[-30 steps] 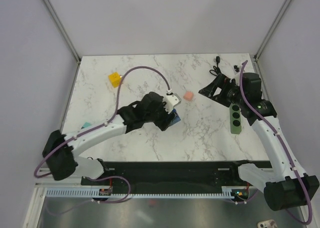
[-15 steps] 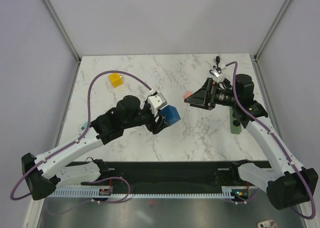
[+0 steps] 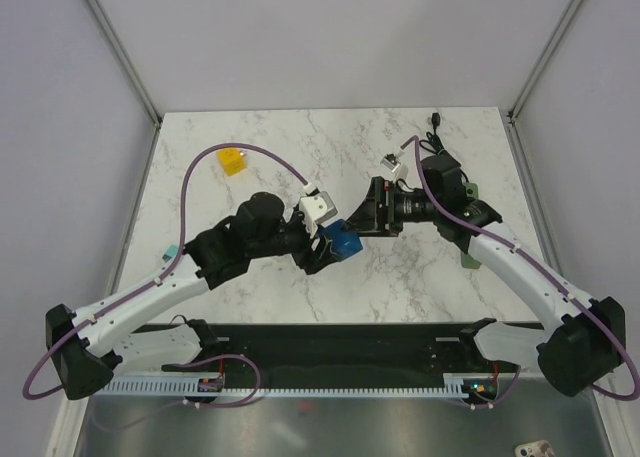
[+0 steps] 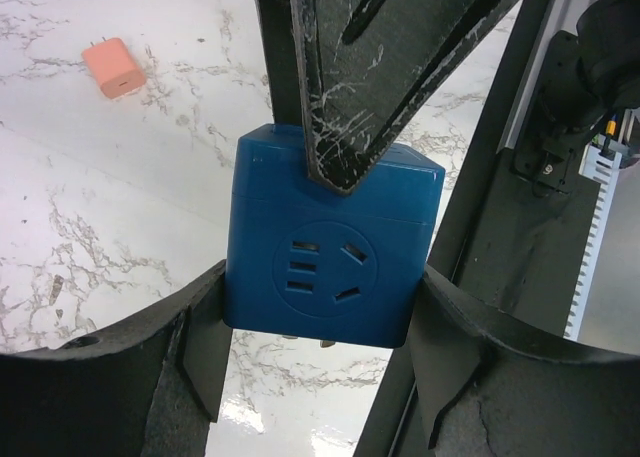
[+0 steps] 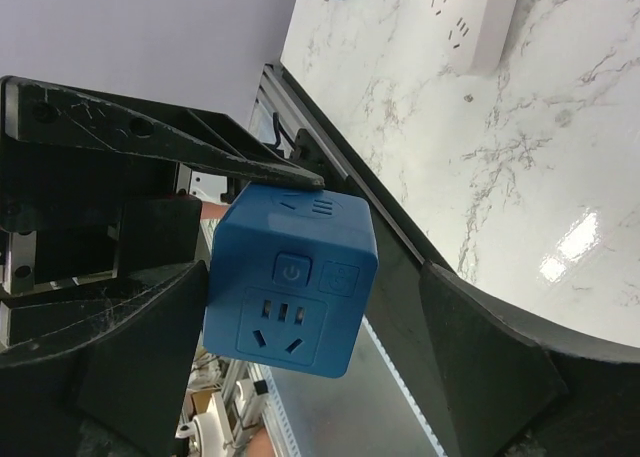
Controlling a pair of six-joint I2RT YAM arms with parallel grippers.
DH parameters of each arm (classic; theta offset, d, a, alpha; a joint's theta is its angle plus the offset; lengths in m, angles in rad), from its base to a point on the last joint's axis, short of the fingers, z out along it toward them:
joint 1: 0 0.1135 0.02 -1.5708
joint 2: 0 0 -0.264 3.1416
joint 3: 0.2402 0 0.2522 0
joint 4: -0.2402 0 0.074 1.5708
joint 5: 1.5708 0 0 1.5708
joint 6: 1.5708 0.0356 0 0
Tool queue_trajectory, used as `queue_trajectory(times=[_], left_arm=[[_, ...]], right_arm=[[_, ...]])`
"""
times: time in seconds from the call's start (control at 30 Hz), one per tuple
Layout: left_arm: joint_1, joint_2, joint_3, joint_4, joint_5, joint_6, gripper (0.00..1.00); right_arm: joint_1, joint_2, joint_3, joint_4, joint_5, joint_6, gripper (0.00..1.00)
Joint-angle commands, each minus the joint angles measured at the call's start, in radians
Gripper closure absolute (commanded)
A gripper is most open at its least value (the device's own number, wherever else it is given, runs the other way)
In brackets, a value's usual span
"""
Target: Insert the plug
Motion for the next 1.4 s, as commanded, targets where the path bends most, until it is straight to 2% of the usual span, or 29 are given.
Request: queue_trajectory(times=[0.0, 0.23, 0.37, 0.5, 0.57, 0.63, 0.73, 0.8, 0.93, 1.0, 1.03, 1.07, 1.1, 1.13, 1.17, 1.33, 1.37], left_arm=[[-0.005, -0.014, 0.006, 0.077, 0.045, -0.025, 0.98], [-0.005, -0.005, 0.011, 0.078, 0.057, -0.025, 0.98], [-0.005, -0.011, 0.004, 0.078, 0.056, -0.025, 0.98], [-0.005, -0.017, 0.006, 0.08, 0.02, -0.026, 0.88], [-0.003, -0.021, -0.002, 0.08, 0.001, -0.025, 0.87], [-0.005, -0.021, -0.005, 0.08, -0.015, -0.025, 0.88], [-0.005, -0.015, -0.005, 0.081, -0.021, -0.025, 0.92], [-0.003, -0.009, -0.005, 0.08, -0.027, -0.023, 0.96], [-0.005, 0.0, -0.008, 0.075, -0.021, -0.02, 0.98], [-0.005, 0.006, -0.011, 0.071, -0.012, -0.016, 0.97], [-0.005, 0.015, -0.012, 0.069, -0.013, -0.017, 0.94], [-0.003, 0.023, -0.009, 0.067, -0.029, -0.02, 0.71], [-0.005, 0.032, -0.008, 0.052, -0.052, -0.025, 0.55], [-0.003, 0.055, 0.013, 0.04, -0.103, -0.066, 0.47], [-0.005, 0.06, 0.021, 0.025, -0.119, -0.074, 0.33], [-0.005, 0.022, 0.024, 0.027, -0.159, -0.108, 0.27], [-0.005, -0.007, 0.02, 0.034, -0.176, -0.115, 0.17]], right_arm=[[0.021, 0.009, 0.02, -0.003, 0.022, -0.049, 0.07], [0.056, 0.018, -0.014, 0.038, -0.001, -0.027, 0.12], [0.069, 0.018, -0.034, 0.057, -0.003, -0.01, 0.24], [0.076, 0.012, -0.04, 0.078, -0.017, -0.001, 0.26], [0.076, 0.012, -0.039, 0.078, -0.037, 0.003, 0.29], [0.075, 0.018, -0.04, 0.075, -0.049, 0.01, 0.29], [0.087, 0.017, -0.056, 0.06, -0.046, 0.026, 0.18], [0.089, 0.009, -0.08, 0.06, -0.04, 0.046, 0.18], [0.093, 0.011, -0.097, 0.062, -0.034, 0.059, 0.27], [0.096, 0.014, -0.103, 0.063, -0.017, 0.053, 0.37], [0.098, 0.009, -0.106, 0.065, -0.008, 0.049, 0.53], [0.096, 0.009, -0.114, 0.078, -0.003, 0.049, 0.62], [0.096, 0.008, -0.115, 0.089, 0.002, 0.051, 0.72], [0.096, 0.006, -0.12, 0.1, 0.006, 0.056, 0.96], [0.096, 0.003, -0.122, 0.107, 0.015, 0.057, 1.0], [0.075, -0.026, -0.119, 0.101, 0.132, -0.01, 1.0], [0.037, -0.028, -0.123, 0.085, 0.144, -0.036, 1.0]])
